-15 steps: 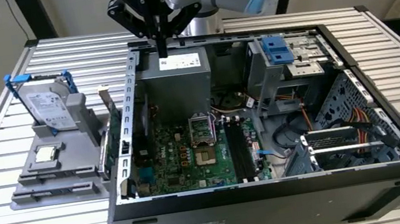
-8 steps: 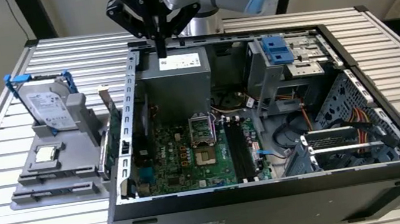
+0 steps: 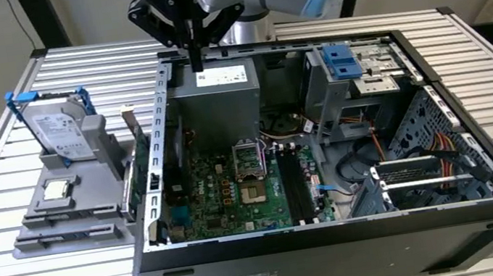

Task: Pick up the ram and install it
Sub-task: 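Reach for the ram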

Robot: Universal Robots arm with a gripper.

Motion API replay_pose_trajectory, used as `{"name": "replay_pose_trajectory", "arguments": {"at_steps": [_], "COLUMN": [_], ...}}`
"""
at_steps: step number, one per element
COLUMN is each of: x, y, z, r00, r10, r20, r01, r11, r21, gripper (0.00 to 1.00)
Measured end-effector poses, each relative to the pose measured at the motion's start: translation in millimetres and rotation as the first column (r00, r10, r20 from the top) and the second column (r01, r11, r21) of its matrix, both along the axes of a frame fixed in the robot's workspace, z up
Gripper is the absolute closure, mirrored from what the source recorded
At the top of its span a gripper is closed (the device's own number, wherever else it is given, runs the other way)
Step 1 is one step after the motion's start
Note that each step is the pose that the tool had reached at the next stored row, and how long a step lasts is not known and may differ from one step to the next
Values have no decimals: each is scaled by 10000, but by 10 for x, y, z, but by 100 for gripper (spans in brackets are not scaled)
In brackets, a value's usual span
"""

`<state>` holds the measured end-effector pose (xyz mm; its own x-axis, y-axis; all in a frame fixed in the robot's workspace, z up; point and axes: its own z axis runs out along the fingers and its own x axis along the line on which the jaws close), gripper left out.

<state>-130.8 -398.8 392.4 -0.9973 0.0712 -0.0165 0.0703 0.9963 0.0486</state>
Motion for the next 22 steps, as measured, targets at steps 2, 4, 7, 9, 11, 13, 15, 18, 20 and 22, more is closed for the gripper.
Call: {"name": "replay_pose_trajectory", "arguments": {"at_steps": [2, 4, 7, 9, 11, 13, 15, 18, 20, 22], "x": [-14, -27, -42, -46, -52, -59, -64, -71, -78, -87], "y": [0, 0, 0, 0, 0, 0, 0, 0, 0, 0], "z": [-2, -4, -6, -6, -8, -8, -8, -8, -9, -9], "r00": [10000, 10000, 10000, 10000, 10000, 10000, 10000, 10000, 10000, 10000], "r10": [-1, -1, 0, 0, 0, -1, 0, 0, -1, -1], "r20": [0, 0, 0, -2, -1, 0, 0, -1, 0, 0], "r01": [1, 1, 0, 0, 0, 1, 0, 0, 1, 1], "r11": [10000, 10000, 10000, 10000, 10000, 10000, 10000, 10000, 10000, 10000], "r21": [0, 0, 0, -2, -1, -1, -1, -1, 0, 1], "gripper": [100, 100, 100, 100, 100, 100, 100, 100, 100, 100]}}
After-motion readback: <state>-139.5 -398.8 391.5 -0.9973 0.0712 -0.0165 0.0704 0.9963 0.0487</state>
